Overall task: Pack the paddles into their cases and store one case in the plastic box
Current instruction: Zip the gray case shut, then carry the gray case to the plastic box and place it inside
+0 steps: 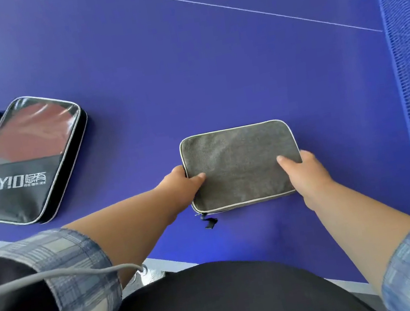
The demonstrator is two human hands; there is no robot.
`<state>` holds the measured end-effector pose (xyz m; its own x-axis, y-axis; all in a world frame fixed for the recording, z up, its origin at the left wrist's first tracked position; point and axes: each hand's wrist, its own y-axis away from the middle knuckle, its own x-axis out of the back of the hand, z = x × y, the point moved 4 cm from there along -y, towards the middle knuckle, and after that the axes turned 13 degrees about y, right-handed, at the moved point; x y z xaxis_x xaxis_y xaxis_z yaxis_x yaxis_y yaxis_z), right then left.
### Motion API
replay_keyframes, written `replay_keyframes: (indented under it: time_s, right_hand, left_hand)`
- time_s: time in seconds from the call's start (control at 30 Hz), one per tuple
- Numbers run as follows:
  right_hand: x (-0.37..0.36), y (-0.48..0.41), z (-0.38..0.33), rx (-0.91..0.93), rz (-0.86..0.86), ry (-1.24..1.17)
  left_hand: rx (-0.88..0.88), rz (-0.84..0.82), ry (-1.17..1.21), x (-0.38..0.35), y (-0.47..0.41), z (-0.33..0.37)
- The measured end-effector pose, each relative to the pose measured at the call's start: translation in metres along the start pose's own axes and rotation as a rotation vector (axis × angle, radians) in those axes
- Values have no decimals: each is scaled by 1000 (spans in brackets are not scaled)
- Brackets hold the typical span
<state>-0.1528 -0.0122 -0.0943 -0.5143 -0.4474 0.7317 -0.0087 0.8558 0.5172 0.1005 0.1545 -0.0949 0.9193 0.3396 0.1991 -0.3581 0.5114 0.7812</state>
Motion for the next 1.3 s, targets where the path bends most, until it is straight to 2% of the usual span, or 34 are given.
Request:
replay_keyframes:
  time_s: [0.13,0.23,0.33,0.4,0.43,0.5,0.57,0.67,0.9,1.07,1.17,1.3]
  right_hand:
    - [8,-9,-15,9,-107,-78]
    - [4,-7,-40,70,-188,-169]
    - [-11,9,-83,161,-238,-308]
    - [-24,24,-117,213,-246,-463]
    - [-32,32,-134,206,-234,-558]
    - [-57,56,-163,57,-238,-825]
    - [-100,93,-195,-71,-387,-1027]
    - [-167,153,-238,-125,-590,-993]
    - [-246,215,-307,-122,-677,-972]
    - [-264,226,-327,-125,-672,-760]
    - [-261,235,-344,-68,-640,-667]
    - [-238,250,-384,34,-696,-913]
  left_hand:
    - [29,99,140,-1,15,5]
    - [20,130,401,22,29,5]
    - [30,18,797,53,39,4]
    - [-10,-41,916,80,45,6]
    - [-39,-43,971,95,48,7]
    - [-109,-36,1072,123,53,6]
    - [-166,-59,1118,149,61,4]
    - [-194,-84,1143,190,72,-9]
    - [-165,-116,1094,314,74,-49]
    - [-207,1,1099,353,68,-60]
    - [-386,197,820,372,73,-55]
    - [-646,327,231,383,92,-41]
